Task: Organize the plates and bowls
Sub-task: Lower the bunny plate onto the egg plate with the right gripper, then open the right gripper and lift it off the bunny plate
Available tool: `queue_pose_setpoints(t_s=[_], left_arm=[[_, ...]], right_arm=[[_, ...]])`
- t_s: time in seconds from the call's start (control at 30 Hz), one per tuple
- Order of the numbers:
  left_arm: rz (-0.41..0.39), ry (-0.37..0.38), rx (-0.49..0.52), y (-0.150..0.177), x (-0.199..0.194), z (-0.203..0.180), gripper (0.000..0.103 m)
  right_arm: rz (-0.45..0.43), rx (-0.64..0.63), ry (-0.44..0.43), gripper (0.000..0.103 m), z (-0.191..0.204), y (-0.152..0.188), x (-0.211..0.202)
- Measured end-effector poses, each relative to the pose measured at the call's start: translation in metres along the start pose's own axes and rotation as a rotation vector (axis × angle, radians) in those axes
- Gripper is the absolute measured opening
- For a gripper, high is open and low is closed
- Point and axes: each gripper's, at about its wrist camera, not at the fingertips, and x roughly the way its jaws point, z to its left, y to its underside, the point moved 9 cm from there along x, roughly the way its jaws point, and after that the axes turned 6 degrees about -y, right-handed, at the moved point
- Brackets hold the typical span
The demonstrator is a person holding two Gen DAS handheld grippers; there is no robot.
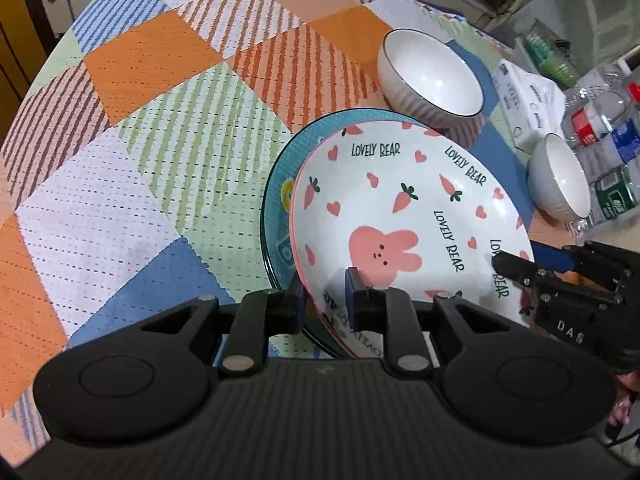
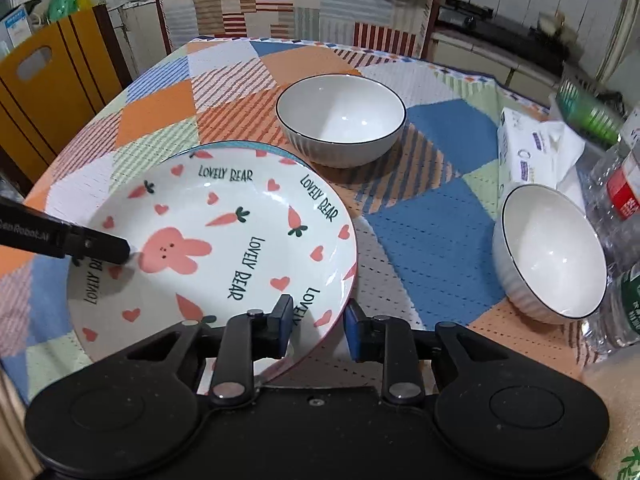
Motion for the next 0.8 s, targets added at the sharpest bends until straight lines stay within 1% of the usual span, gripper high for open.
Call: queue_pose_setpoints(t_s=[0.13, 0.3, 0.33, 0.4, 0.43, 0.47, 0.53, 0.63, 0.73, 0.8], left_arm=[[0.011, -0.046, -0.004, -0.004, -0.001, 0.0, 0.018], [0.007, -0.077, -0.012, -0.005, -0.008, 0.001, 0.019], [0.001, -0.094, -0.004, -0.004, -0.009, 0.002, 0.02], [0.004, -0.162, 0.025, 0.0, -0.01, 0.005, 0.02], [-0.01, -0.167, 0.043, 0.001, -0.012, 0.004, 0.02], [-0.025, -0.158, 0.052, 0.002, -0.014, 0.003, 0.02], [-0.028, -0.14, 0.053, 0.004, -0.021, 0.001, 0.02], [-0.036, -0.112, 0.071, 0.007, -0.035, -0.007, 0.02], [-0.046, -0.105, 0.122, 0.008, -0.054, -0.021, 0.02], [-0.05, -0.105, 0.165, 0.009, -0.068, -0.032, 0.023]], right_arm=[[-0.013, -0.003, 0.008, 0.034, 0.0, 0.0, 0.004], [-0.037, 0.027, -0.018, 0.034, 0.002, -0.001, 0.008], [-0.038, 0.03, -0.018, 0.034, 0.003, 0.0, 0.008], [-0.04, 0.015, -0.023, 0.034, 0.006, 0.0, 0.007], [-0.048, 0.005, -0.026, 0.032, 0.008, -0.001, 0.005], [-0.058, -0.004, -0.026, 0.032, 0.009, -0.002, 0.002], [-0.06, -0.015, -0.02, 0.032, 0.01, -0.003, -0.002], [-0.071, 0.007, -0.064, 0.032, 0.014, -0.005, -0.018], [-0.082, -0.016, -0.071, 0.032, 0.021, -0.006, -0.036], [-0.094, -0.048, -0.076, 0.032, 0.027, -0.008, -0.052]])
